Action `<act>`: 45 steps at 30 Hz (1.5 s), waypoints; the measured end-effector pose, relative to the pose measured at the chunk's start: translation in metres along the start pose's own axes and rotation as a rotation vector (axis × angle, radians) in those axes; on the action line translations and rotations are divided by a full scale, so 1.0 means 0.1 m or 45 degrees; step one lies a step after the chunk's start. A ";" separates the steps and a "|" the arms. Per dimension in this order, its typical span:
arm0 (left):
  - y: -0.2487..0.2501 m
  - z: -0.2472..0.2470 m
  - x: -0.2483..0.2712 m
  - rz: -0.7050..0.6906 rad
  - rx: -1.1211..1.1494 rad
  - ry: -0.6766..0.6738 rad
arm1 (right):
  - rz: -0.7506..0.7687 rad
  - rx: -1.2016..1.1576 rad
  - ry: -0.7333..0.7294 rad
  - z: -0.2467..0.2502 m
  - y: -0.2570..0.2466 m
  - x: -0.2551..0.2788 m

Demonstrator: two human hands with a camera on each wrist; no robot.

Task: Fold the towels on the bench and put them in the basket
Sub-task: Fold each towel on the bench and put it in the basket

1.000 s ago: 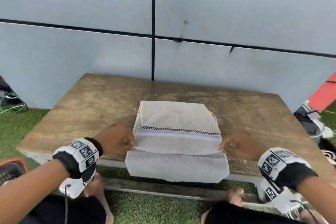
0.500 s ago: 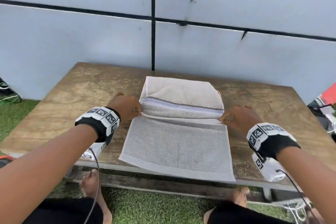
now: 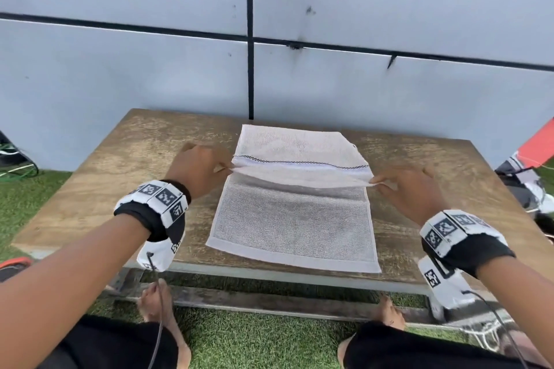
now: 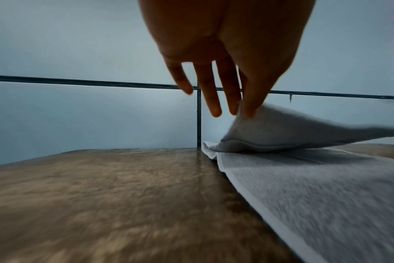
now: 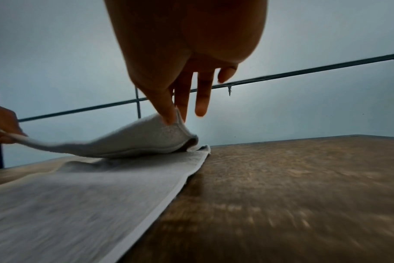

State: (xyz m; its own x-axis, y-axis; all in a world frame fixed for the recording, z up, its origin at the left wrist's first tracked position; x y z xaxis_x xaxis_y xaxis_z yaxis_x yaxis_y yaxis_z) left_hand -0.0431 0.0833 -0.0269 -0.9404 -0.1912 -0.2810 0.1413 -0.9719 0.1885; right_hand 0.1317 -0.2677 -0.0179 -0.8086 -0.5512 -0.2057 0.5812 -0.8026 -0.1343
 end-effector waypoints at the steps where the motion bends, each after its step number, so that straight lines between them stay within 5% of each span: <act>1: 0.00 0.01 0.10 -0.048 0.007 0.078 | 0.021 -0.041 0.024 0.02 0.00 0.10; 5: 0.06 0.01 0.54 -0.156 -0.002 0.228 | 0.133 -0.078 0.113 0.04 -0.01 0.53; 13: 0.08 -0.24 1.13 -0.213 -0.029 0.121 | 0.265 0.007 0.015 -0.20 -0.01 1.06; 31: 0.06 -0.37 1.38 -0.277 -0.038 -0.075 | 0.228 0.062 -0.375 -0.37 -0.01 1.29; 35: 0.05 -0.36 1.42 -0.367 -0.008 -0.043 | 0.278 0.047 -0.216 -0.44 -0.01 1.35; 41: 0.06 -0.30 1.48 -0.255 0.224 0.006 | 0.251 -0.200 -0.045 -0.32 -0.01 1.40; 45: 0.19 0.03 1.30 -0.275 0.364 0.173 | 0.242 -0.357 0.072 -0.01 0.00 1.26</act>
State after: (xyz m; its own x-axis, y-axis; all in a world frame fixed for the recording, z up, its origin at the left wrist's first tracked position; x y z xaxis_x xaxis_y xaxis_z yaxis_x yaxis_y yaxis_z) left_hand -0.1634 0.0407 -0.0575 -0.8867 -0.0214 -0.4619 -0.1658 -0.9178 0.3607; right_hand 0.0293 -0.3369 -0.0446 -0.6816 -0.6651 -0.3050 0.7298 -0.5884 -0.3481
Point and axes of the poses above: each hand's wrist, its own x-axis away from the middle knuckle, its own z-axis out of the back of the hand, y = z × x, the point moved 1 cm from there along -x, towards the middle knuckle, and after that the axes turned 3 degrees about -z, right-handed, at the moved point
